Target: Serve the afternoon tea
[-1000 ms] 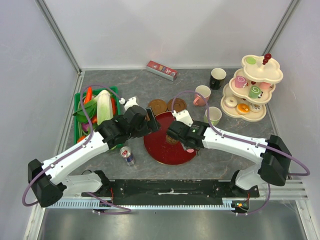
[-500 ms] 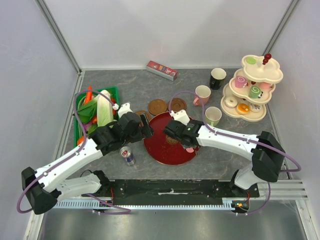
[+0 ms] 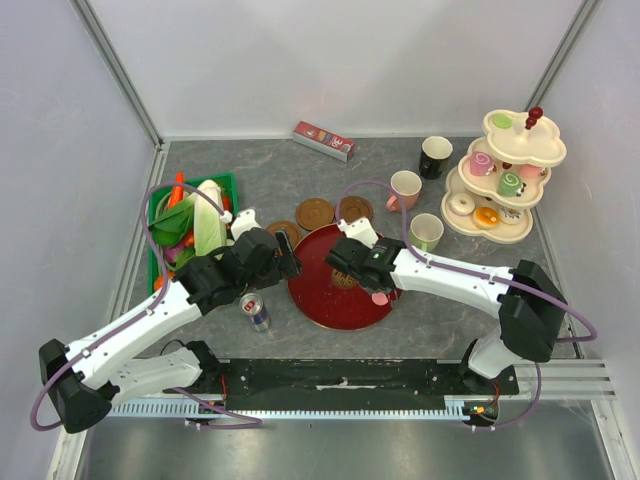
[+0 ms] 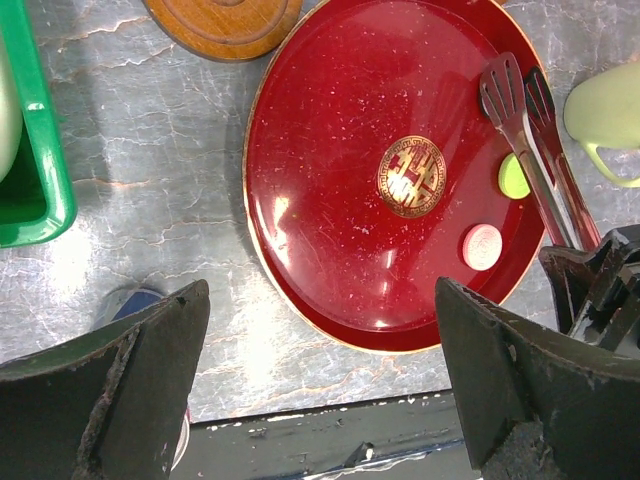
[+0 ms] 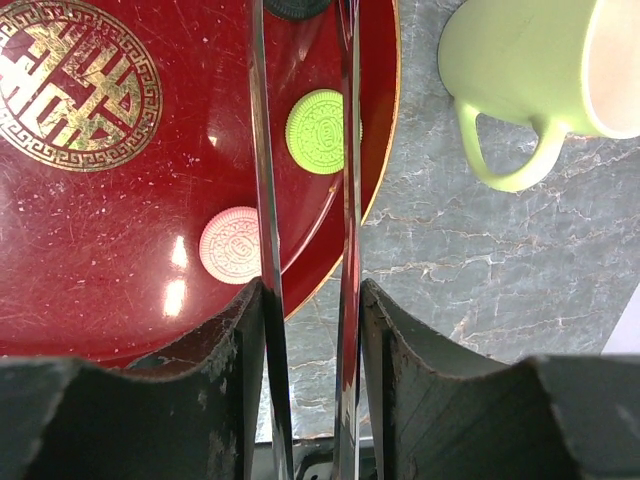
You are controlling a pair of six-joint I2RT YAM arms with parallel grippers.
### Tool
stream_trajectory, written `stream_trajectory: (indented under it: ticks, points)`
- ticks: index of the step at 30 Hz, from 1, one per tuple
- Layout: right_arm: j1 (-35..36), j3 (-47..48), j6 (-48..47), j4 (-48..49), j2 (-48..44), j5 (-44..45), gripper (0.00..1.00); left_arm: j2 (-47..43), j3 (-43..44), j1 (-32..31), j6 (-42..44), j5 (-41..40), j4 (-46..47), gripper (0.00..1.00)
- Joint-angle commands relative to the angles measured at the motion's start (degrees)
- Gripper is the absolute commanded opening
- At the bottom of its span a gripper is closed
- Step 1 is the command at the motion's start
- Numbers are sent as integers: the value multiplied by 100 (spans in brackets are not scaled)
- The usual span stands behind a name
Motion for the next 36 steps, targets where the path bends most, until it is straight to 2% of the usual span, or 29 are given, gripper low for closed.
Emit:
stream_trajectory:
  ticks: [1, 14, 21, 26, 30, 32, 36]
  points:
    - [-28, 363, -126, 96, -237, 90, 43, -151, -50, -18, -88, -278, -22, 99]
    - [-28, 1083, -486, -80, -1370, -200, 41, -90, -24, 8, -44, -357, -22, 99]
    - [-203, 2462, -828, -441, -1213, 1389, 42, 50, 2, 9, -44, -366, 31, 99]
    - [-905, 3412, -1250, -423, -827, 2058, 41, 279, 134, 17, 131, -296, 119, 99]
    - [-1836, 3930, -1444, -362, -668, 2182, 42, 437, 266, 70, 290, -252, 224, 99]
    - [-2416, 4247, -1619, -326, -536, 2112, 41, 525, 327, 123, 413, -138, 347, 99]
    - [-3208, 4117, -1690, -388, -439, 1568, 41, 814, 432, 420, 790, 397, 654, 99]
